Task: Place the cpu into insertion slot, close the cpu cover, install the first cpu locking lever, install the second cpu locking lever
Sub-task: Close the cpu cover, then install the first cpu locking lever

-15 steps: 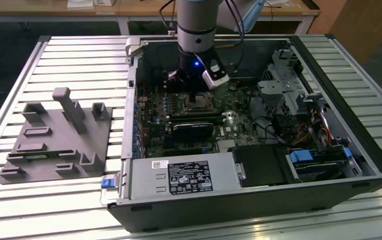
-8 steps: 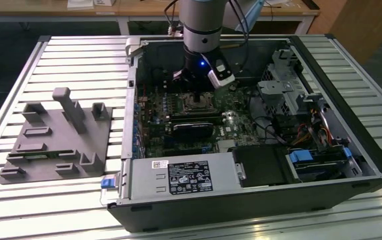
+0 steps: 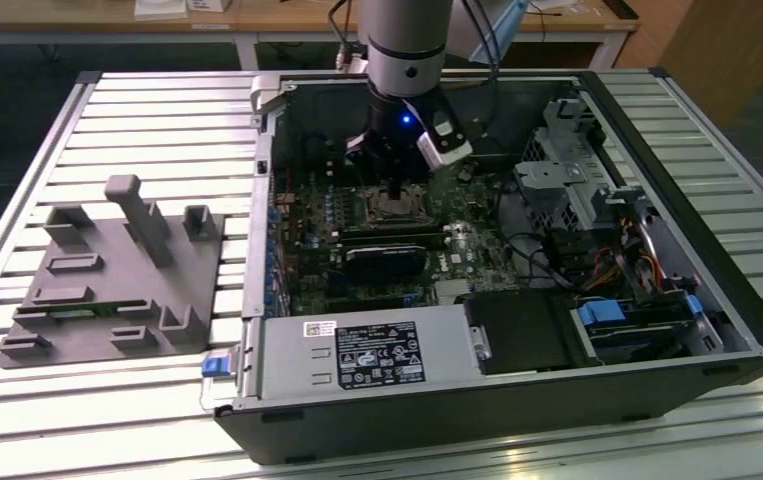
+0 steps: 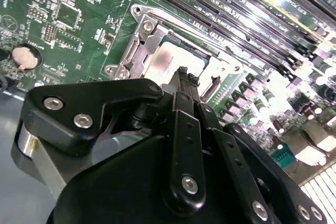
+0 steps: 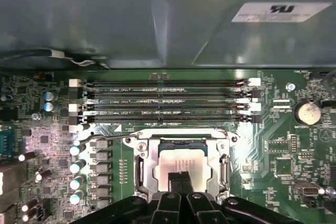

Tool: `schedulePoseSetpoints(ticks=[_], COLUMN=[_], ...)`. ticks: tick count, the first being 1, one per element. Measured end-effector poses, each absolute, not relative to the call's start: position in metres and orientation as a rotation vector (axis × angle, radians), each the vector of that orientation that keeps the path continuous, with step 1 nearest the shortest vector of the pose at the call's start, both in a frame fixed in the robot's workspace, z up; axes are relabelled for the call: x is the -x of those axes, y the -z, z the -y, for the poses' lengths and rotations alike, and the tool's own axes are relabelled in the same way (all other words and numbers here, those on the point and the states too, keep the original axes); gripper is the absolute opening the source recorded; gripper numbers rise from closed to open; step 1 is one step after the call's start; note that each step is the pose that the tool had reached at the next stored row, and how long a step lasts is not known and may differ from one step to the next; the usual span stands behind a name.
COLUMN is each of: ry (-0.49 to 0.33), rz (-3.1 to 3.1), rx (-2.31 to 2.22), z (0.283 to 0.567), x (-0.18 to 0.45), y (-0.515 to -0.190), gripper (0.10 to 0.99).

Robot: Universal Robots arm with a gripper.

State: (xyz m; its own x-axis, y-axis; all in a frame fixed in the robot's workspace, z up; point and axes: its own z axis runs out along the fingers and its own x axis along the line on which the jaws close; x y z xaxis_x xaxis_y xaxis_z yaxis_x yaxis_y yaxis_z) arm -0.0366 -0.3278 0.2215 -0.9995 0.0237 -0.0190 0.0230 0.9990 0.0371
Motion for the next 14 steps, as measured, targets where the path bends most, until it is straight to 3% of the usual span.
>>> schedulePoseSetpoints(ticks=[14], ry=[-0.058], rz=[-3.121], rx=[-0.036], z=[0.3278], x=[0.0366], y=[-0.2308], gripper=[0.106])
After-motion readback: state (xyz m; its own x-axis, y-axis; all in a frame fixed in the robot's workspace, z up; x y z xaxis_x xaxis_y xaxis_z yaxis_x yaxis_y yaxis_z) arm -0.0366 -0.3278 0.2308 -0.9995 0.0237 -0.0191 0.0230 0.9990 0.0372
